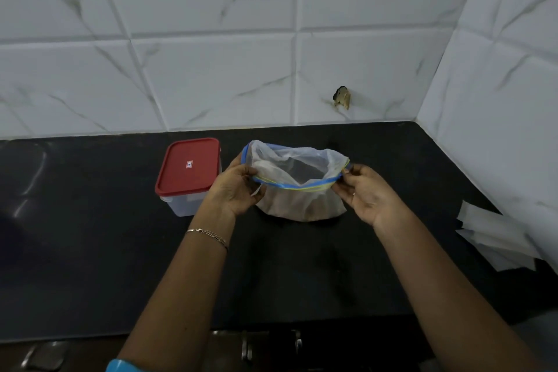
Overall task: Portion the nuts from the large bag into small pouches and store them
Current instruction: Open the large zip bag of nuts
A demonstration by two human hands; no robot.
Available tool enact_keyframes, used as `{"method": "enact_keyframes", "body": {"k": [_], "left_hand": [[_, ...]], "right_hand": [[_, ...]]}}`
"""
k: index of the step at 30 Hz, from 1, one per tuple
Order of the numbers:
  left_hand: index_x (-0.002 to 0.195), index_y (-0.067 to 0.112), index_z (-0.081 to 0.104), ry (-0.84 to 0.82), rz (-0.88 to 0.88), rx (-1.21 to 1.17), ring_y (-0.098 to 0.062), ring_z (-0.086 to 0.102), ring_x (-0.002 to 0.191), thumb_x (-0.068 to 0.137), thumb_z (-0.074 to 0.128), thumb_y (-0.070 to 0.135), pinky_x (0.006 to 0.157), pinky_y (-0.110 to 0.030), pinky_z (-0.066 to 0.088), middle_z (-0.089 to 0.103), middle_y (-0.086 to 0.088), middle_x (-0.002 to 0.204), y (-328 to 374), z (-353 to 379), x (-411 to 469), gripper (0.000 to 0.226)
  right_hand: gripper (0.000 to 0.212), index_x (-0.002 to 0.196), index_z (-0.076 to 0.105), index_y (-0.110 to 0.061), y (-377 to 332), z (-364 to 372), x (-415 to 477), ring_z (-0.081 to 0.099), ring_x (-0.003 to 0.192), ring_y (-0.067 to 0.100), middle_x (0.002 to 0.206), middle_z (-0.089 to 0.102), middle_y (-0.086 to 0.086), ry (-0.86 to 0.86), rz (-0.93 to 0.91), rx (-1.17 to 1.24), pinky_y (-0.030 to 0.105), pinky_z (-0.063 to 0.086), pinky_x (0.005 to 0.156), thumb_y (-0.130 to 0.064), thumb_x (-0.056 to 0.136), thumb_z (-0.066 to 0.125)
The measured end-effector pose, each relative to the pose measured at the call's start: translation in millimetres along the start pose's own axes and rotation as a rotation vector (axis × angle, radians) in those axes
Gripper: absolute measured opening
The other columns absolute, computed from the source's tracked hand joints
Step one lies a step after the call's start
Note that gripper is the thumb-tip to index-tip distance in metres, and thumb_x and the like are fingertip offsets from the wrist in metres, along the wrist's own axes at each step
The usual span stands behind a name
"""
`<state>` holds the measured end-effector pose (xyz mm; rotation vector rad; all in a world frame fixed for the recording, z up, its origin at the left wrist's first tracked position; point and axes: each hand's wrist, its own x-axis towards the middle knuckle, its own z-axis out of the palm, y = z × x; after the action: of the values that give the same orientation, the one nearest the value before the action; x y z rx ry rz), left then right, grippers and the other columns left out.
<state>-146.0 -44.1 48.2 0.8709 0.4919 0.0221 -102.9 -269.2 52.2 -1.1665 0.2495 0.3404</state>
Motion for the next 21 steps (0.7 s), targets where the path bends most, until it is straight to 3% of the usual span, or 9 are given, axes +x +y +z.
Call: {"method": "enact_keyframes", "body": {"k": [5, 7, 10, 12, 14, 16, 17, 19, 21], "left_hand": [[0.121, 0.021, 0.058, -0.004, 0.038, -0.099, -0.022, 0.065, 0.083, 0.096, 0.047, -0.001, 0.063, -0.033, 0.061, 0.066, -0.01, 0.099, 3, -3, -2, 0.035], [0.114, 0.009, 0.059, -0.002, 0.031, -0.207, -0.026, 0.067, 0.083, 0.098, 0.044, -0.002, 0.072, -0.041, 0.059, 0.065, -0.015, 0.1, 4, -3, -3, 0.025], [0.097, -0.006, 0.055, 0.039, 0.005, -0.427, -0.032, 0.063, 0.084, 0.099, 0.035, -0.006, 0.087, -0.045, 0.054, 0.06, -0.022, 0.097, 5, 5, 0, 0.02], [0.1, -0.009, 0.053, 0.067, 0.012, -0.554, -0.032, 0.062, 0.083, 0.098, 0.03, -0.008, 0.075, -0.045, 0.057, 0.061, -0.023, 0.093, 7, 12, 3, 0.023], [0.114, -0.003, 0.053, 0.092, 0.026, -0.651, -0.032, 0.066, 0.075, 0.098, 0.028, -0.008, 0.059, -0.045, 0.058, 0.064, -0.024, 0.083, 10, 20, 7, 0.03], [0.129, 0.007, 0.047, 0.117, 0.047, -0.716, -0.031, 0.065, 0.076, 0.099, 0.025, -0.007, 0.056, -0.044, 0.059, 0.062, -0.025, 0.086, 17, 26, 15, 0.039], [0.131, 0.009, 0.046, 0.128, 0.064, -0.724, -0.03, 0.064, 0.075, 0.1, 0.024, -0.006, 0.051, -0.042, 0.059, 0.059, -0.024, 0.088, 21, 30, 18, 0.041], [0.123, 0.006, 0.048, 0.139, 0.083, -0.692, -0.026, 0.065, 0.061, 0.1, 0.02, -0.003, 0.041, -0.036, 0.055, 0.057, -0.02, 0.088, 29, 36, 25, 0.037], [0.105, 0.0, 0.053, 0.112, 0.113, -0.634, -0.023, 0.063, 0.046, 0.099, 0.019, -0.002, 0.039, -0.028, 0.052, 0.056, -0.016, 0.086, 34, 42, 29, 0.035]], "right_hand": [[0.017, 0.096, 0.054, -0.006, -7, 5, -3, 0.07, 0.073, 0.021, 0.094, 0.063, 0.014, -0.042, 0.1, 0.323, 0.032, 0.06, 0.06, 0.001, 0.101, 0.04], [0.019, 0.109, 0.055, -0.004, -12, 7, -4, 0.07, 0.092, 0.025, 0.104, 0.064, 0.018, -0.059, 0.139, 0.427, 0.035, 0.059, 0.073, 0.001, 0.101, 0.038], [0.031, 0.129, 0.048, 0.003, -17, 14, -1, 0.052, 0.127, 0.03, 0.132, 0.055, 0.022, -0.032, 0.177, 0.532, 0.04, 0.042, 0.103, 0.002, 0.102, 0.034], [0.034, 0.134, 0.043, 0.008, -20, 19, 6, 0.05, 0.13, 0.031, 0.138, 0.05, 0.024, -0.014, 0.166, 0.576, 0.037, 0.039, 0.108, 0.003, 0.102, 0.033], [0.035, 0.135, 0.042, 0.01, -23, 22, 19, 0.053, 0.127, 0.03, 0.138, 0.05, 0.024, -0.012, 0.137, 0.622, 0.035, 0.045, 0.102, 0.006, 0.101, 0.033], [0.035, 0.134, 0.042, 0.01, -26, 26, 31, 0.064, 0.109, 0.028, 0.131, 0.055, 0.025, -0.02, 0.08, 0.652, 0.031, 0.056, 0.079, 0.007, 0.101, 0.031], [0.036, 0.134, 0.043, 0.011, -28, 28, 36, 0.071, 0.091, 0.026, 0.12, 0.059, 0.025, -0.031, 0.046, 0.675, 0.028, 0.058, 0.065, 0.009, 0.1, 0.03], [0.034, 0.129, 0.044, 0.008, -34, 33, 43, 0.07, 0.057, 0.021, 0.092, 0.063, 0.022, -0.067, -0.008, 0.741, 0.027, 0.056, 0.049, 0.012, 0.099, 0.029], [0.029, 0.112, 0.05, 0.005, -41, 38, 46, 0.065, 0.049, 0.019, 0.088, 0.059, 0.022, -0.122, -0.054, 0.758, 0.024, 0.053, 0.047, 0.016, 0.096, 0.029]]}}
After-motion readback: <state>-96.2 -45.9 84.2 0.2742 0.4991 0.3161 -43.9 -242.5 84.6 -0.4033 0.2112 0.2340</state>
